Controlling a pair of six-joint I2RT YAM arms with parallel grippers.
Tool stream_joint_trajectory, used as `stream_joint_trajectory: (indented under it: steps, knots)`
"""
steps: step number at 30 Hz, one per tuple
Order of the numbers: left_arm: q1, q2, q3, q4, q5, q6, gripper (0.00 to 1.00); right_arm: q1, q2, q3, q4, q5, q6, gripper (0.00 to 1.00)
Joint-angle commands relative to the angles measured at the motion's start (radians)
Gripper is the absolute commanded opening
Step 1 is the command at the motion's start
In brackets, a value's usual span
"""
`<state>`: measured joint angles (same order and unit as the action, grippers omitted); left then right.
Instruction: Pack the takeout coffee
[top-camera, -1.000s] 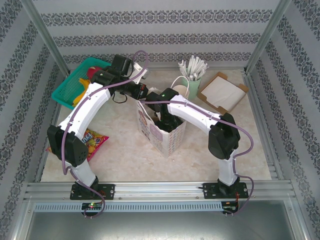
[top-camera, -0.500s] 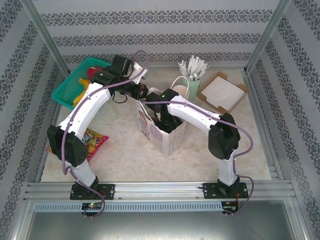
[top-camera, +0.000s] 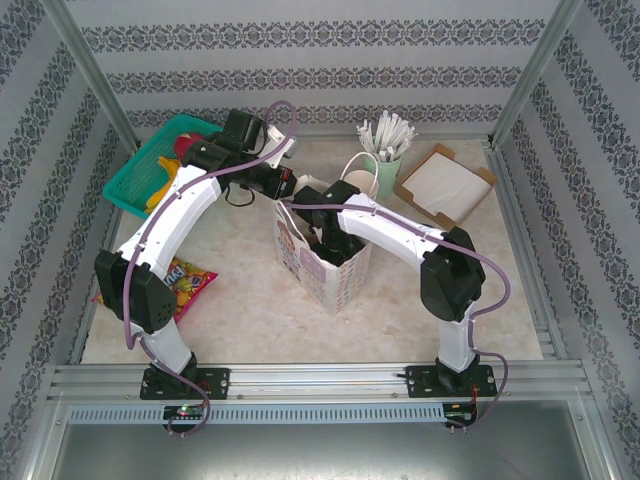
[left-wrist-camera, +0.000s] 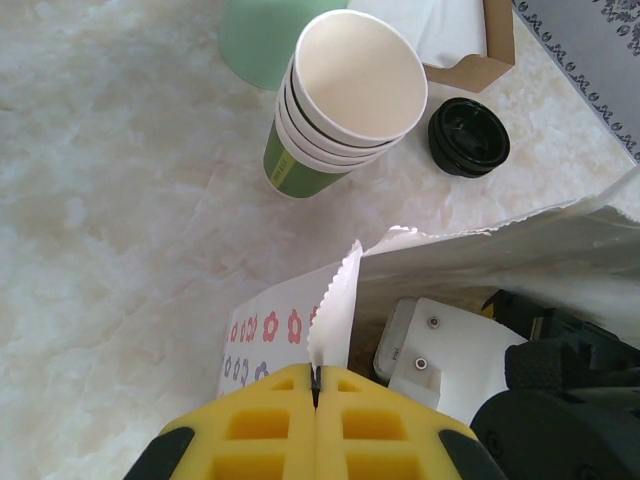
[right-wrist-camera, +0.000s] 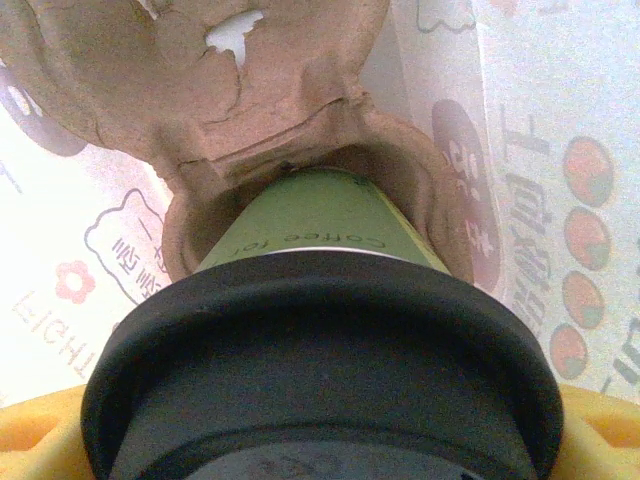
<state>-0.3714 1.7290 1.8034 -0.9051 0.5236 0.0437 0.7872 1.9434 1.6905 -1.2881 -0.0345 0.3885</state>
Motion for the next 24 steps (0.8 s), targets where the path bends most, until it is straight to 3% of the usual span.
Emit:
stream_joint_trajectory:
  steps: [1,24]
  knots:
    - [-0.005,0.017,0.028,-0.008,0.021,-0.008,0.0,-0.006,0.032,-0.049,0.047,0.04,-0.001,0.67]
    - [-0.005,0.007,0.022,-0.003,0.013,-0.012,0.0,-0.003,0.043,-0.129,0.111,0.039,0.001,0.67]
